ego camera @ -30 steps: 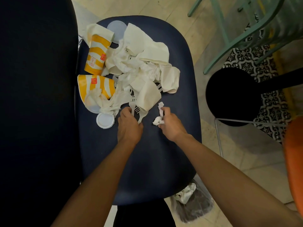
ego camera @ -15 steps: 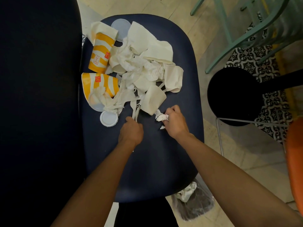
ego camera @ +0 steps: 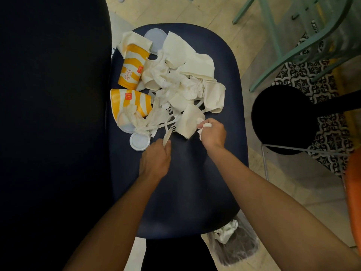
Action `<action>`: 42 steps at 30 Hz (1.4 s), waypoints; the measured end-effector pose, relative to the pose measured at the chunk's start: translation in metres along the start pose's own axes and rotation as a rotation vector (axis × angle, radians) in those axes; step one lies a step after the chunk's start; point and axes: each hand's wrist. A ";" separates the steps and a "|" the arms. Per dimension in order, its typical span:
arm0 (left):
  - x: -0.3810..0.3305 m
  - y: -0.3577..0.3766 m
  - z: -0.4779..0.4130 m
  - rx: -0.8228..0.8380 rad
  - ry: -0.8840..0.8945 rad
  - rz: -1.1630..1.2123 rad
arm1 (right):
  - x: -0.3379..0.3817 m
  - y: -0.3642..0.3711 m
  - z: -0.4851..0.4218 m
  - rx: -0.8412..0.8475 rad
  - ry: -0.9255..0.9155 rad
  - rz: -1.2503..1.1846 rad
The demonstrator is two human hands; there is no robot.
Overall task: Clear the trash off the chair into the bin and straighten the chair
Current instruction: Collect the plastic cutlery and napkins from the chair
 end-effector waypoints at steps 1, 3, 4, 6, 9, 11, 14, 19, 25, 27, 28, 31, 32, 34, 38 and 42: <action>0.000 -0.003 -0.001 -0.015 0.011 0.033 | 0.006 0.002 0.000 -0.025 0.009 -0.014; 0.001 -0.009 -0.004 -0.054 0.009 0.124 | 0.014 0.008 0.000 -0.050 0.021 -0.026; 0.001 -0.012 -0.006 -0.075 0.002 0.177 | 0.016 0.012 0.001 -0.047 0.040 -0.044; 0.003 -0.018 -0.011 -0.112 -0.005 0.258 | 0.021 0.020 0.003 -0.036 0.087 -0.080; 0.007 -0.025 -0.019 -0.143 0.001 0.267 | 0.026 0.029 0.005 -0.030 0.136 0.033; 0.011 -0.030 -0.026 -0.171 0.018 0.241 | 0.028 0.035 0.005 -0.005 0.175 0.132; 0.014 -0.038 -0.034 -0.217 0.038 0.197 | 0.028 0.043 0.000 0.036 0.242 0.234; 0.017 -0.045 -0.038 -0.234 0.028 0.158 | 0.020 0.046 -0.003 0.040 0.241 0.275; 0.021 -0.042 -0.033 -0.218 0.018 0.144 | 0.013 0.045 -0.004 -0.029 0.226 0.230; 0.022 -0.040 -0.031 -0.213 0.024 0.141 | 0.010 0.041 -0.003 -0.066 0.202 0.206; 0.022 -0.039 -0.030 -0.208 0.028 0.143 | 0.009 0.039 -0.003 -0.085 0.191 0.191; 0.022 -0.036 -0.025 -0.178 0.054 0.173 | 0.004 0.032 0.000 -0.132 0.163 0.131; 0.021 -0.034 -0.023 -0.162 0.064 0.186 | 0.002 0.029 0.003 -0.137 0.152 0.110; 0.017 -0.031 -0.017 -0.131 0.082 0.213 | -0.003 0.023 0.009 -0.117 0.127 0.085; 0.002 -0.023 -0.002 -0.064 0.107 0.283 | -0.016 0.007 0.021 -0.058 0.075 0.079; -0.007 -0.011 0.013 -0.027 0.112 0.292 | -0.025 -0.007 0.033 0.028 -0.013 0.071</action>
Point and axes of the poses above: each hand's wrist, its own z-axis away from the middle knuckle, its own y-axis out of the palm, x = y × z, and after that the axes turned 2 degrees about z, right-handed
